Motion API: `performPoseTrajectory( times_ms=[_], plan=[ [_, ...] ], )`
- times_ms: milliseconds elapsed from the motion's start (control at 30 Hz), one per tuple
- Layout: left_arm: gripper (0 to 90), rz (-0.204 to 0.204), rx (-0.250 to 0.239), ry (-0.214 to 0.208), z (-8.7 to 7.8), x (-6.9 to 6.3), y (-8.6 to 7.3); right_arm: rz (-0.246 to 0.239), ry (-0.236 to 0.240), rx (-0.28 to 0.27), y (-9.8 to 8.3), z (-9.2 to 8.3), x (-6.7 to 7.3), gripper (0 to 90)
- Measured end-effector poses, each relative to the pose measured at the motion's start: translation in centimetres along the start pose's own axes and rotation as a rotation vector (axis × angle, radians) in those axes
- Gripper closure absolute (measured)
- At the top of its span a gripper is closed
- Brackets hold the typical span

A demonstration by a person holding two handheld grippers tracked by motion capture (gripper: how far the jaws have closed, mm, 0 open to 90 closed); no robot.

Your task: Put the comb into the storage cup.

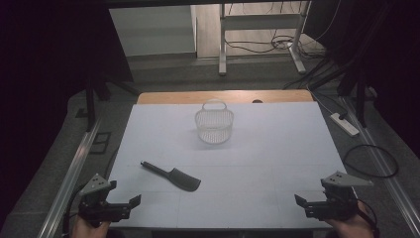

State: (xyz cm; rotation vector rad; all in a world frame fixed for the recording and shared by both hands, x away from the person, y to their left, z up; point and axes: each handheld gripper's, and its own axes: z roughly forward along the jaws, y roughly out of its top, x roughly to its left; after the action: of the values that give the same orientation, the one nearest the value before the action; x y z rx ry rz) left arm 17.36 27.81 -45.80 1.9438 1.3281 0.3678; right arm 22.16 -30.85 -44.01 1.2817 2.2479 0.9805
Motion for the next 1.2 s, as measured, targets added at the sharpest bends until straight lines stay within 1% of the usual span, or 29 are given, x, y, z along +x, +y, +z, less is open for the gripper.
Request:
performPoseTrajectory(
  times_ms=[333,433,500,633,833,1033,1133,1200],
  plan=[
    [0.0,0.000,0.006,-0.003,0.2,0.1,0.2,-0.002,0.004,-0.003,0.0,0.0,0.0,0.0],
    [0.0,-0.001,0.005,-0.020,0.3,0.1,0.4,-0.003,0.004,0.001,0.0,0.0,0.0,0.0],
    [0.0,0.002,0.007,-0.020,0.4,0.1,0.4,-0.004,0.003,0.002,0.1,0.1,0.0,0.0],
    [0.0,0.003,0.014,-0.036,0.7,0.1,0.7,-0.004,0.003,0.004,0.1,0.1,0.0,0.0],
    [0.0,0.017,0.018,-0.037,1.1,0.1,1.2,-0.004,0.004,0.007,0.1,0.1,0.0,0.1],
    [0.0,0.022,0.033,-0.070,2.0,0.6,1.7,-0.004,0.006,0.009,0.1,0.1,0.0,0.1],
    [0.0,0.016,0.025,-0.081,2.2,0.8,1.9,-0.004,0.006,0.011,0.1,0.2,0.0,0.2],
    [0.0,0.020,0.028,-0.080,2.2,0.9,2.0,-0.004,0.007,0.012,0.1,0.2,0.0,0.2]
  ],
)
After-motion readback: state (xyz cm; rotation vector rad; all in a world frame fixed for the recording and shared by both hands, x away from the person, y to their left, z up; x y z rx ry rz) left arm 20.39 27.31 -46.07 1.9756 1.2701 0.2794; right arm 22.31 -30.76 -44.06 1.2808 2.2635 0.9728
